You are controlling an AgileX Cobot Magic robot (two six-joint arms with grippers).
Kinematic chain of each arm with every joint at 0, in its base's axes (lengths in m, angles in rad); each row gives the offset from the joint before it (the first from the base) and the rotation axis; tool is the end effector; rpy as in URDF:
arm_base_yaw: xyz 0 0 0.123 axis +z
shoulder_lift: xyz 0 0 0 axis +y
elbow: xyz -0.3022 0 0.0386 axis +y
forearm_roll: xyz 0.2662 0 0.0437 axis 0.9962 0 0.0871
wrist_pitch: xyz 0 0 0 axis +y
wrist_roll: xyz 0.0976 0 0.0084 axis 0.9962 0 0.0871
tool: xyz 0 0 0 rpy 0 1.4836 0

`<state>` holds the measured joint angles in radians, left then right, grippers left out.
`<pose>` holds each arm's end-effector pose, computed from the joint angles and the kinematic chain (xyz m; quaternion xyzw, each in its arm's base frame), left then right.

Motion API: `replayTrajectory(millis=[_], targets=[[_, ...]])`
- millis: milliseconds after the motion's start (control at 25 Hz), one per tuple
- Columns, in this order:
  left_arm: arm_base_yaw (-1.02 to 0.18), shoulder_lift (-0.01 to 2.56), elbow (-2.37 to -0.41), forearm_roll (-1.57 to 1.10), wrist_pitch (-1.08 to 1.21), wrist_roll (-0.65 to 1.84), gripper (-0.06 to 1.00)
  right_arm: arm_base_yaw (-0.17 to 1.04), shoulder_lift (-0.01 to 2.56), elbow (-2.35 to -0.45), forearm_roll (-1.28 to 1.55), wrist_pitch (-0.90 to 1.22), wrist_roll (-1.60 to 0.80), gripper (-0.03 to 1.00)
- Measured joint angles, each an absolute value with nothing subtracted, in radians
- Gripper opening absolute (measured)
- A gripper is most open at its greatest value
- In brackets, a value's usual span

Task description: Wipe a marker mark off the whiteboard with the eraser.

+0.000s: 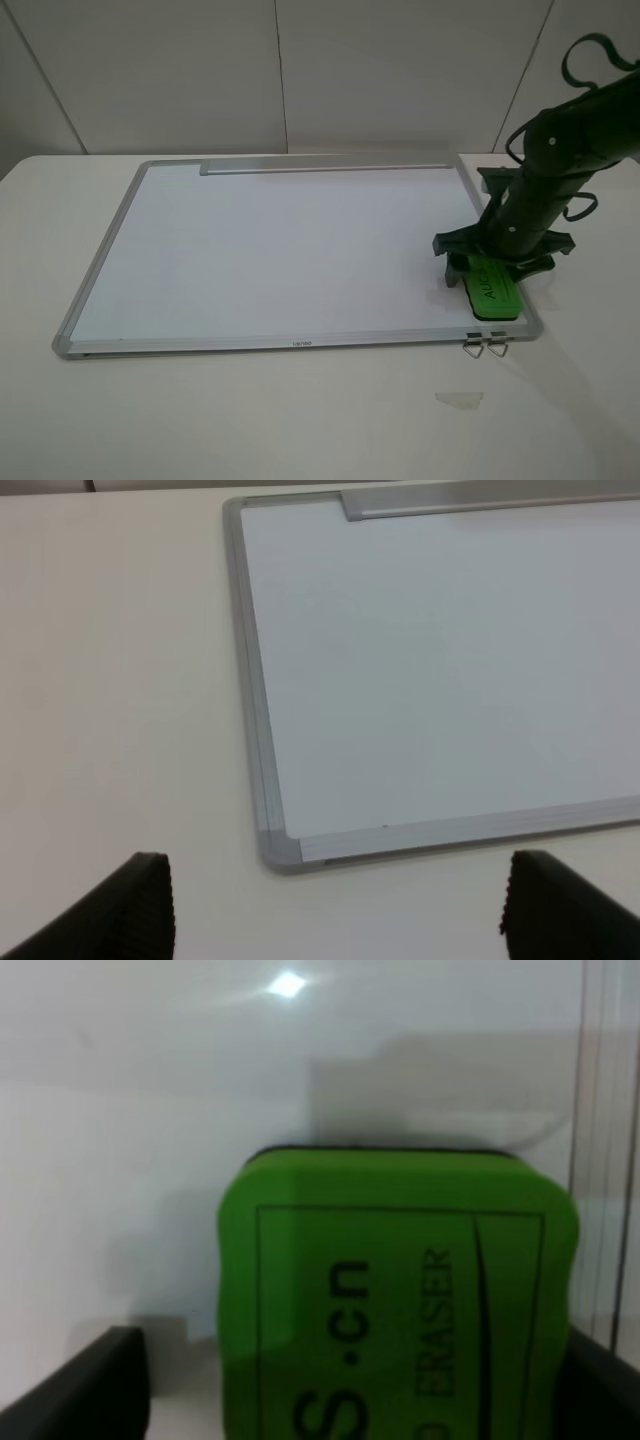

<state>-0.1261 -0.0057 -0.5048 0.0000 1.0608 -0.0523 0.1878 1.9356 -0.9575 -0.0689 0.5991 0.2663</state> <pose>-0.0039 0.0005 0.2842 0.0314 0.8499 -0.0469 0.5239 0.3315 0.0591 0.0976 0.0116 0.9989 -0.0109 0.0440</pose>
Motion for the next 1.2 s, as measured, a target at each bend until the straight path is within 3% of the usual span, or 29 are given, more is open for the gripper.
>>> replayTrajectory(millis=[360, 840, 1200], targets=[[-0.126, -0.006, -0.505, 0.0, 1.061, -0.052, 0.69, 0.183, 1.821, -0.945, -0.097, 0.763, 0.265, 0.82], [-0.126, -0.006, -0.505, 0.0, 1.061, -0.052, 0.69, 0.183, 1.253, -0.945, -0.047, 1.175, 0.2, 0.83], [-0.126, -0.006, -0.505, 0.0, 1.061, -0.052, 0.69, 0.183, 0.703, -0.813, -0.045, 1.203, 0.089, 0.83]])
